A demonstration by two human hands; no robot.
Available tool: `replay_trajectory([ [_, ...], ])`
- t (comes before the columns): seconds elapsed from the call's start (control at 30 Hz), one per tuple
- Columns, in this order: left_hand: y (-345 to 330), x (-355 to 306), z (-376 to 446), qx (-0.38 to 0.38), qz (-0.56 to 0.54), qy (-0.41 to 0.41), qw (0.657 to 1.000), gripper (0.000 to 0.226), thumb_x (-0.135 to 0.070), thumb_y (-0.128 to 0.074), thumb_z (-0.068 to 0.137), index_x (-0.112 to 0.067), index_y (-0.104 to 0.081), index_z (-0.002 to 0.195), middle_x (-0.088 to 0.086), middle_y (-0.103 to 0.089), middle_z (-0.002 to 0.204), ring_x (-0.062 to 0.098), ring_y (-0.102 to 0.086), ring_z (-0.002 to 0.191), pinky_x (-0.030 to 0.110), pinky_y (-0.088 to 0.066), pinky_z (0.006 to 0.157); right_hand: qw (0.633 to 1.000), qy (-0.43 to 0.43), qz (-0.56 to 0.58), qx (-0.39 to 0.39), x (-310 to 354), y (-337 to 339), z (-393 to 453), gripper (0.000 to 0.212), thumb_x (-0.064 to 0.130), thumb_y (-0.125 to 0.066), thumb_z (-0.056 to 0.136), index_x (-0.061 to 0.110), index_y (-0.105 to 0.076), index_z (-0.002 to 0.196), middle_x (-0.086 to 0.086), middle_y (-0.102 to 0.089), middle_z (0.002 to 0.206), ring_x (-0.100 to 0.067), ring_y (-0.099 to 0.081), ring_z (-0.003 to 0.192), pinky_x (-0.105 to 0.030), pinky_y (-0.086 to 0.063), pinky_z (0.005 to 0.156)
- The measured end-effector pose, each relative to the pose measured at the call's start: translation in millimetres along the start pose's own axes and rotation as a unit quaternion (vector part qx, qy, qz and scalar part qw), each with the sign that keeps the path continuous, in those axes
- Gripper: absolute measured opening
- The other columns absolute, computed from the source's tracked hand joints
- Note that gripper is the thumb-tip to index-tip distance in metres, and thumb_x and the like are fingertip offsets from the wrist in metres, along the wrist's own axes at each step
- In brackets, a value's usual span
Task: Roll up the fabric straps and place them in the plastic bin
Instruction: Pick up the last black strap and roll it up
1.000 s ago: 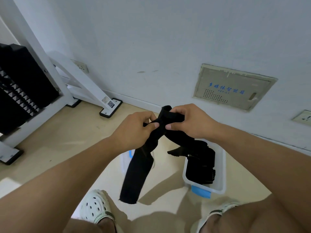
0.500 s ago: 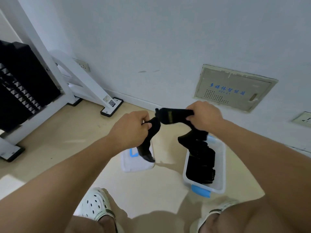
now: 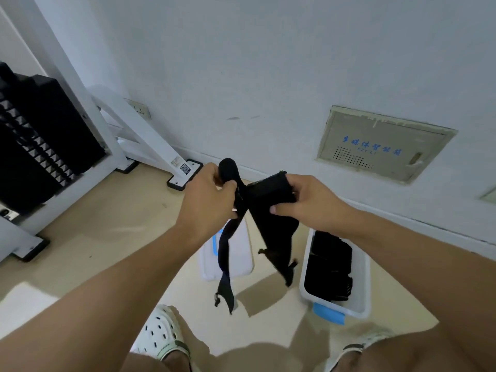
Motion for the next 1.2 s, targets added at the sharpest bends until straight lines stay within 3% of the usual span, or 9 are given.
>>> replay_trajectory([
  [0.13,-1.5,-3.3,-4.0,-0.006,-0.036,0.007,0.999,0.010,-0.010,-0.059,0.097,-0.004,-0.061,0.104,0.011,-0.067,0.103,0.023,-0.076,0.080,0.039,-0.065,0.063,1.000,0.009,0.011,-0.001,11.3,-18.8,-8.7,0.035,0.009,-0.078,0.083,0.029,-0.072,0.111,0.010,-0.077,0.102,-0.005,-0.072,0.097,-0.032,-0.057,0.092],
  [0.27,-1.6,-11.1,-9.6,-0.015,-0.042,-0.012,0.999,0.009,-0.011,-0.062,0.096,-0.005,-0.066,0.102,0.011,-0.071,0.095,0.022,-0.075,0.083,0.030,-0.064,0.061,0.996,0.011,0.012,-0.082,16.8,-18.3,-9.6,0.020,0.025,-0.071,0.092,0.028,-0.069,0.112,0.011,-0.075,0.100,-0.010,-0.071,0.097,-0.039,-0.056,0.095],
  [0.4,-3.1,-17.4,-13.8,-0.019,-0.041,-0.033,0.998,0.009,-0.010,-0.062,0.095,-0.004,-0.067,0.099,0.012,-0.073,0.085,0.014,-0.073,0.069,0.026,-0.062,0.060,0.991,0.005,-0.058,-0.122,14.3,-7.5,-7.0,0.022,0.013,-0.067,0.091,0.027,-0.061,0.106,0.008,-0.071,0.098,-0.018,-0.068,0.098,-0.038,-0.055,0.089],
  [0.63,-15.2,-14.5,-21.1,0.030,-0.121,0.008,0.992,0.010,-0.004,-0.063,0.096,0.004,-0.064,0.100,0.014,-0.072,0.080,0.021,-0.077,0.069,0.040,-0.066,0.073,0.998,0.032,-0.050,-0.014,19.1,-29.8,-15.1,0.031,0.004,-0.058,0.091,0.033,-0.060,0.102,0.016,-0.069,0.087,0.000,-0.064,0.083,-0.021,-0.046,0.074],
  [0.73,-16.5,-13.5,-23.1,0.028,-0.146,0.021,0.989,0.013,-0.006,-0.067,0.095,0.003,-0.065,0.104,0.017,-0.073,0.085,0.025,-0.078,0.074,0.045,-0.066,0.078,0.999,0.024,0.009,0.020,19.4,-35.2,-18.0,0.033,0.003,-0.062,0.088,0.036,-0.060,0.094,0.022,-0.065,0.077,0.001,-0.060,0.076,-0.023,-0.045,0.075],
  [0.87,-16.9,-20.8,-26.5,0.080,-0.199,0.023,0.976,0.030,-0.006,-0.067,0.095,-0.011,-0.058,0.123,0.007,-0.076,0.086,0.027,-0.079,0.086,0.044,-0.063,0.086,0.987,0.016,0.160,0.009,20.7,-28.5,-16.9,0.014,0.018,-0.069,0.096,0.023,-0.071,0.109,0.005,-0.077,0.103,-0.011,-0.071,0.102,-0.033,-0.053,0.097],
  [0.97,-8.6,-26.8,-23.9,0.072,-0.193,0.010,0.979,0.041,-0.004,-0.069,0.094,-0.016,-0.055,0.131,0.010,-0.075,0.089,0.024,-0.079,0.081,0.035,-0.064,0.074,0.981,-0.014,0.189,0.045,20.8,-25.2,-15.1,0.019,0.021,-0.066,0.098,0.024,-0.071,0.116,0.004,-0.077,0.107,-0.013,-0.072,0.107,-0.033,-0.053,0.099],
  [1.07,4.7,-23.5,-15.3,-0.011,-0.039,-0.042,0.998,0.036,-0.020,-0.083,0.085,-0.022,-0.069,0.117,-0.001,-0.067,0.078,0.008,-0.069,0.061,0.024,-0.055,0.055,0.982,-0.036,0.170,0.080,18.8,-28.4,-15.1,0.020,0.019,-0.064,0.099,0.023,-0.070,0.119,0.002,-0.076,0.113,-0.017,-0.071,0.110,-0.038,-0.052,0.103],
  [1.2,3.1,-11.0,-10.4,0.048,-0.035,0.012,0.998,0.023,-0.038,-0.085,0.080,-0.022,-0.080,0.096,-0.005,-0.074,0.085,0.009,-0.072,0.076,0.027,-0.057,0.073,0.977,-0.049,0.185,0.092,18.2,-26.4,-17.2,0.023,0.017,-0.063,0.099,0.020,-0.068,0.122,-0.001,-0.076,0.116,-0.017,-0.071,0.109,-0.033,-0.054,0.098],
])
Point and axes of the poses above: each hand's wrist, its own z-axis towards the middle knuckle, its own y-axis out of the back of the hand, x = y × z, the point moved 5 cm from there along z, towards the middle knuckle
